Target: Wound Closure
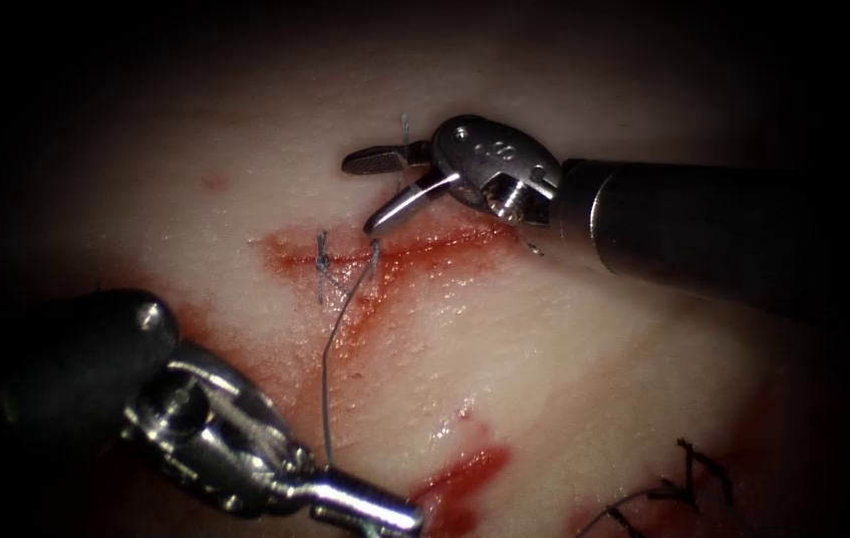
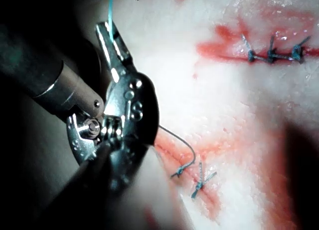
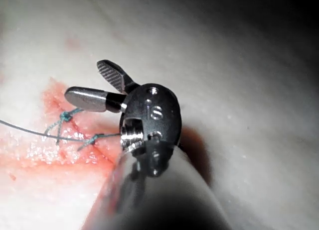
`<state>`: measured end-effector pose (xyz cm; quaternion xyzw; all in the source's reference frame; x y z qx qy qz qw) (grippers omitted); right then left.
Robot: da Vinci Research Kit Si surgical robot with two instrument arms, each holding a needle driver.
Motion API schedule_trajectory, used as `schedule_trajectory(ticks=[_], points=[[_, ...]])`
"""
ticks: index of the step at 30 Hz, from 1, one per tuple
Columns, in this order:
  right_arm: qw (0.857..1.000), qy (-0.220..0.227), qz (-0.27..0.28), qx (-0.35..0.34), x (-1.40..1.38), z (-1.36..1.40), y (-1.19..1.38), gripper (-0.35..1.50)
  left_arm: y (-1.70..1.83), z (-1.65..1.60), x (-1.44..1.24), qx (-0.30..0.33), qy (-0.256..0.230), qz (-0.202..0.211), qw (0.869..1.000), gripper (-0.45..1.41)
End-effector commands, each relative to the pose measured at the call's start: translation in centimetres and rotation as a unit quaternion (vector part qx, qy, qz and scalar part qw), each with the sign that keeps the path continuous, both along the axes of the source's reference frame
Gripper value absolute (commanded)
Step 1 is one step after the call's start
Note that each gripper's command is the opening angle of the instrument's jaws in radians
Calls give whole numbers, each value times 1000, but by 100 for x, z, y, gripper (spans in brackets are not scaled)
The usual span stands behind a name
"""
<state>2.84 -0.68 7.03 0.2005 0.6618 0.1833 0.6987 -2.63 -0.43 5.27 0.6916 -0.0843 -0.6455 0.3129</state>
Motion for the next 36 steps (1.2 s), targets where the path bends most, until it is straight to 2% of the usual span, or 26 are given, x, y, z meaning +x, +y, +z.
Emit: schedule_trajectory(ticks=[1,5,6,8,9,10,12,21,24,27,30,36], points=[[1000,6,0,-4,34,6,-1,104,14,12,-4,-2,5,-2,1000,-45],[999,28,-19,-12,56,17,-10,49,30,36,6,-28,24,-18,999,-45],[999,28,-19,-12,56,17,-10,49,30,36,6,-28,24,-18,999,-45],[998,47,-49,-19,71,25,-20,0,32,41,8,-42,10,-10,999,-45],[997,52,-56,-25,75,27,-24,-17,32,41,9,-44,6,-8,999,-45],[997,52,-56,-25,75,27,-24,-17,32,41,9,-44,6,-8,999,-45],[993,64,-92,-21,92,32,-39,-35,30,35,8,-56,1,6,998,-45],[985,101,-138,-6,115,18,-66,-35,25,22,10,-77,3,31,997,-45],[977,121,-175,13,117,11,-77,-35,29,23,18,-95,12,32,995,-45],[966,128,-224,29,110,4,-87,-35,35,25,28,-117,45,27,992,-45],[955,142,-257,49,100,-1,-95,-35,42,26,37,-131,55,28,989,-45],[953,133,-265,69,77,-7,-104,-35,52,27,55,-139,69,25,988,-45]])
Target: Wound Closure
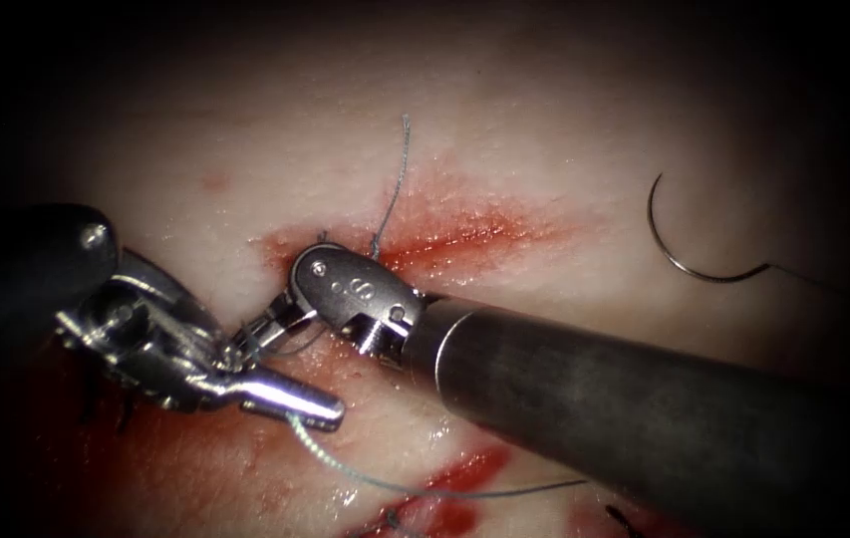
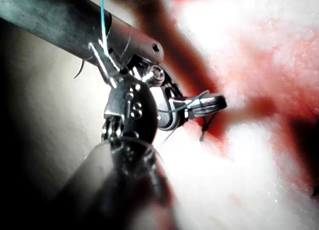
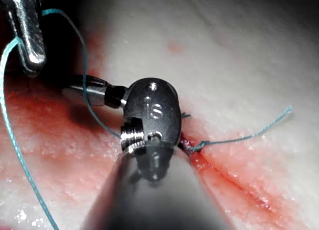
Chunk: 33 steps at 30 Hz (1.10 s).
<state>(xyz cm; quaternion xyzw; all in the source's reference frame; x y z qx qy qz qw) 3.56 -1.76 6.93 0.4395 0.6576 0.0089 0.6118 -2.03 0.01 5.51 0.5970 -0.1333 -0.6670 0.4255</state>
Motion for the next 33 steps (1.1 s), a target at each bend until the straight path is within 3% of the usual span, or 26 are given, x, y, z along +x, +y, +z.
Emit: schedule_trajectory(ticks=[1,8,13,15,18,27,29,30,32,33], points=[[1000,-4,-2,2,0,3,3,-35,9,4,-2,-1,2,0,1000,-45],[999,-19,29,35,-23,3,6,-35,14,17,20,-3,21,-6,1000,-45],[998,-27,26,48,-20,6,-3,-35,22,32,33,-7,42,-16,999,-45],[996,-37,37,72,-21,5,-7,-35,32,50,42,-20,82,-40,996,-45],[996,-37,41,76,-22,5,-8,-35,35,67,46,-26,104,-44,993,-45],[996,-37,33,69,-24,12,-9,-30,27,68,40,-12,87,-32,996,-45],[996,-32,47,65,-30,5,5,-35,27,59,40,-5,72,-42,996,-45],[997,-14,62,36,-34,-1,31,-35,27,54,40,4,50,-47,998,-45],[998,-3,66,15,-36,-4,53,-35,28,48,37,19,10,-47,999,-45],[997,4,73,6,-33,-1,65,-32,34,41,34,48,-31,-79,995,-45]])
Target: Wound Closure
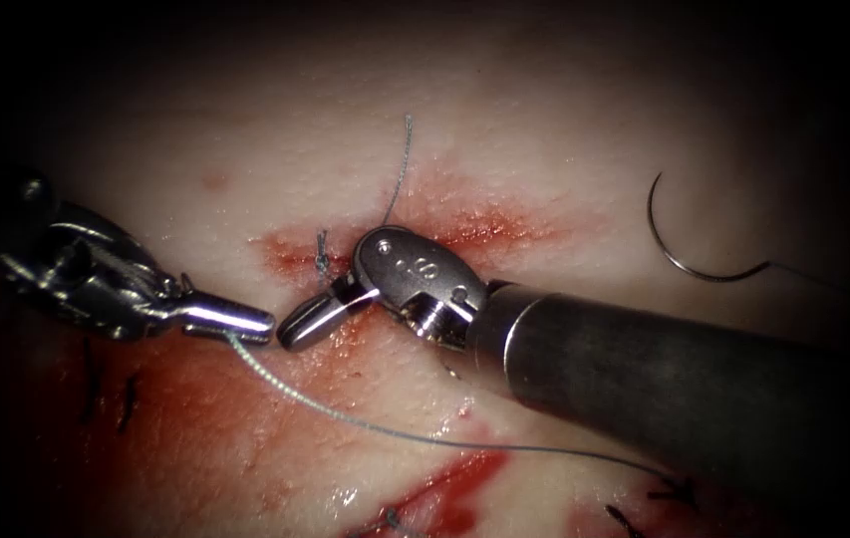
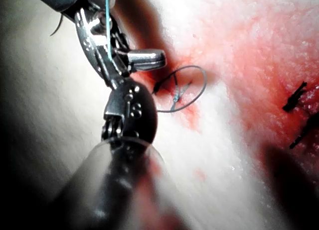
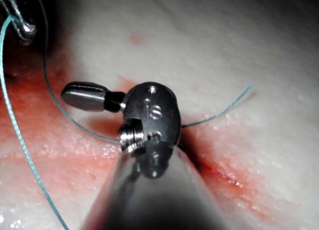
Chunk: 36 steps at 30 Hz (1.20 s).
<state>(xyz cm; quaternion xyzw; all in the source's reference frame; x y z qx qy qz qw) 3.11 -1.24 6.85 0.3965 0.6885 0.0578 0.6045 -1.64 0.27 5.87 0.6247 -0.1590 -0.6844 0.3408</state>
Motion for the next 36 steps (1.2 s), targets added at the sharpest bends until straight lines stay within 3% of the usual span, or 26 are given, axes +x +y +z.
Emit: schedule_trajectory(ticks=[1,5,9,12,17,21,23,24,25,26,27,28,29,30,31,36], points=[[1000,2,0,-3,14,10,13,-33,12,2,-6,8,-18,-25,999,-45],[1000,9,17,-3,27,24,7,-35,25,-11,-12,36,-74,-109,991,-45],[999,3,42,-7,35,35,9,-35,39,-16,-20,57,-112,-121,985,-45],[995,12,100,4,34,46,18,-35,35,-7,-26,72,-147,-132,978,-45],[995,23,92,0,43,60,12,-35,39,-6,-38,113,-203,-133,963,-45],[996,18,87,12,54,63,1,-35,50,-8,-47,132,-218,-178,951,-45],[996,14,82,27,61,61,-4,-18,59,-9,-48,135,-224,-207,943,-45],[996,13,82,33,63,60,-6,-1,63,-9,-49,136,-226,-213,941,-45],[996,11,80,39,66,58,-9,31,66,-9,-50,137,-226,-217,940,-45],[996,7,77,49,69,55,-14,79,73,-10,-50,140,-226,-222,938,-45],[996,7,75,52,71,53,-17,96,75,-10,-50,141,-226,-222,938,-45],[996,8,72,54,72,50,-21,101,78,-10,-50,142,-226,-223,938,-45],[996,7,68,56,72,46,-27,91,83,-9,-49,144,-225,-222,938,-45],[996,6,61,57,71,40,-35,-5,88,-5,-47,143,-220,-215,941,-45],[997,6,59,57,70,38,-37,-35,91,-2,-47,141,-218,-212,942,-45],[994,2,80,78,61,29,-39,-35,103,25,-44,118,-215,-163,956,-45]])
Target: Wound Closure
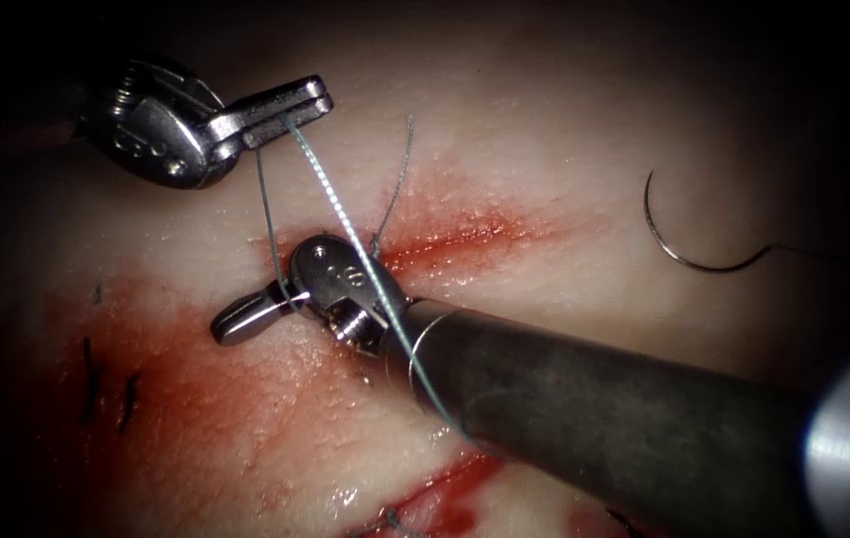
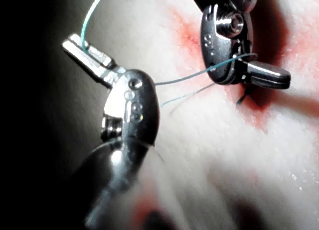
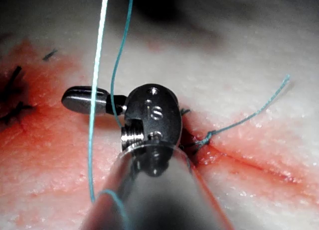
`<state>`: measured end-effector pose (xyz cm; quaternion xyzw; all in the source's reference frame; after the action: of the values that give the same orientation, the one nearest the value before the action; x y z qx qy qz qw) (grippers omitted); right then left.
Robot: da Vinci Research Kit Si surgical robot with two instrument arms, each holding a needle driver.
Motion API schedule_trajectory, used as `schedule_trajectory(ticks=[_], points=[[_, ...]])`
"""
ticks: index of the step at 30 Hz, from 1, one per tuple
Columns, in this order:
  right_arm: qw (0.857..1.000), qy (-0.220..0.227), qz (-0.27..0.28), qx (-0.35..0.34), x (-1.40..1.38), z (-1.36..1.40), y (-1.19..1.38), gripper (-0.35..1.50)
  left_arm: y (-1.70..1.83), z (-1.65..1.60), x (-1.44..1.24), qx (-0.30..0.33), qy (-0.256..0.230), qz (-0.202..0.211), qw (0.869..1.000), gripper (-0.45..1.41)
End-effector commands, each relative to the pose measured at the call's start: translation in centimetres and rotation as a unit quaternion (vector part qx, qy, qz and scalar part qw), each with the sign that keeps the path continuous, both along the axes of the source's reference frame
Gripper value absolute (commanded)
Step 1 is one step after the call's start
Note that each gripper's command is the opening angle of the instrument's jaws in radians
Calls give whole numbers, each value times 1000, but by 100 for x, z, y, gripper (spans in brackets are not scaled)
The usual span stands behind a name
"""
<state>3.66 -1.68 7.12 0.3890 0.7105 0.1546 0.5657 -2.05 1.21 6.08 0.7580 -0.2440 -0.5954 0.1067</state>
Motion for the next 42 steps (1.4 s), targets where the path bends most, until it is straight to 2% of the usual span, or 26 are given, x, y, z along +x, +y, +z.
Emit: schedule_trajectory(ticks=[1,8,13,18,19,20,21,22,23,31,38,42], points=[[1000,0,9,5,3,1,5,-35,11,9,-3,-4,-3,3,1000,-45],[999,-6,35,25,-20,-4,13,-35,28,62,6,-12,11,-1,1000,-45],[996,-8,67,55,-31,-16,13,-35,50,118,11,-31,-1,-15,999,-45],[993,-8,87,76,-32,-25,10,-35,53,140,9,-31,-9,-21,999,-45],[993,-8,87,79,-31,-27,9,-16,53,144,9,-30,-11,-23,999,-45],[993,-8,86,80,-30,-29,9,32,53,147,9,-28,-13,-24,999,-45],[993,-8,87,84,-29,-32,8,101,53,150,8,-26,-14,-26,999,-45],[992,-7,89,86,-28,-34,8,131,53,151,8,-27,-16,-28,999,-45],[992,-7,89,87,-26,-37,8,141,53,153,8,-25,-17,-29,999,-45],[990,-9,95,108,-34,-55,21,146,50,166,8,-34,-17,-28,999,-45],[974,-3,189,125,-71,-65,56,143,30,181,18,-42,-23,-16,999,-45],[969,-3,216,121,-87,-64,65,133,13,188,25,-38,-26,-7,999,-45]])
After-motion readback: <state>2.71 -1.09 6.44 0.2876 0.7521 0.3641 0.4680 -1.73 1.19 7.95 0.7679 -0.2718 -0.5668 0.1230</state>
